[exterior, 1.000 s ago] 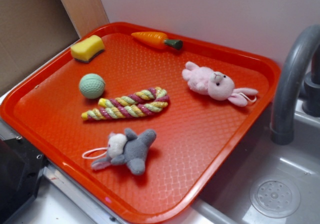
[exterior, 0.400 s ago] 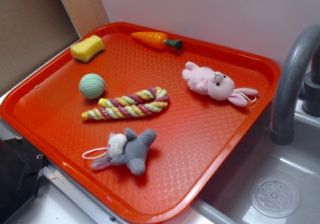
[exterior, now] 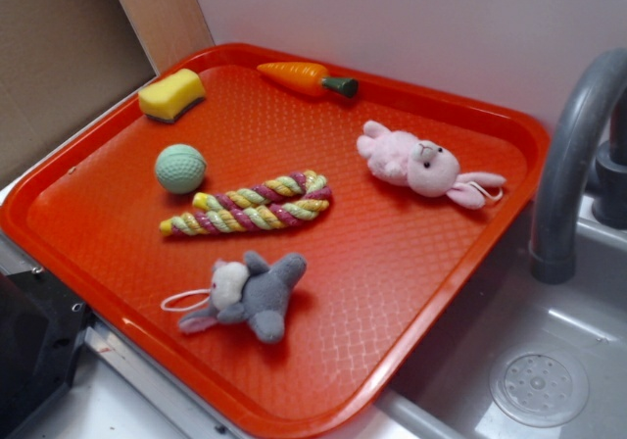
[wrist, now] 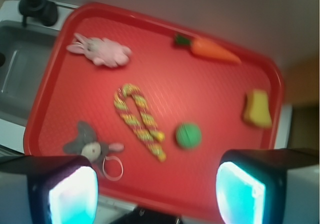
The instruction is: Grab the pink bunny.
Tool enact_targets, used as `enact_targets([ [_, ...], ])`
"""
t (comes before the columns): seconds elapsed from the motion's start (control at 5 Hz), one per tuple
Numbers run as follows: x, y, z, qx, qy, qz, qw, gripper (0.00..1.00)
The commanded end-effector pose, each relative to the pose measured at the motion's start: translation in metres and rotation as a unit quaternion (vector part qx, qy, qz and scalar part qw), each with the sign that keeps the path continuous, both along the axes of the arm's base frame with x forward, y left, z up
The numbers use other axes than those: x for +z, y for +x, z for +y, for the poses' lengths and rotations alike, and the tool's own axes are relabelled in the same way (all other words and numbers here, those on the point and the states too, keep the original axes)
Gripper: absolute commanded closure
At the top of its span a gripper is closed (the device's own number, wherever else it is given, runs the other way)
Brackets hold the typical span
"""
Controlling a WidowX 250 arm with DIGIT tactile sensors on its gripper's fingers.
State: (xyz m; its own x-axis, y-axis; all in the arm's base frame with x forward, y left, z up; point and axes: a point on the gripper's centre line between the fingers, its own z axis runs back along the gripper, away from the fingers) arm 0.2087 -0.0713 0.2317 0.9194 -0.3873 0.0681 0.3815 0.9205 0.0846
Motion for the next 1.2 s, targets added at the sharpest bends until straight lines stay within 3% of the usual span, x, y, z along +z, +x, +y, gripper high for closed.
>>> enact_targets([
  [0.0, -0.038, 0.031, -0.053, -0.223, 0.056, 0.028, 0.973, 0.00],
  [0.2, -0.065, 0.045, -0.062, -0.265, 0.062, 0.025, 0.962, 0.00],
  [0.6, -0.105, 0.070, -0.075, -0.275, 0.070, 0.015, 0.959, 0.00],
  [1.0, -0.171, 0.079, -0.091, -0.310, 0.079, 0.057, 0.946, 0.00],
])
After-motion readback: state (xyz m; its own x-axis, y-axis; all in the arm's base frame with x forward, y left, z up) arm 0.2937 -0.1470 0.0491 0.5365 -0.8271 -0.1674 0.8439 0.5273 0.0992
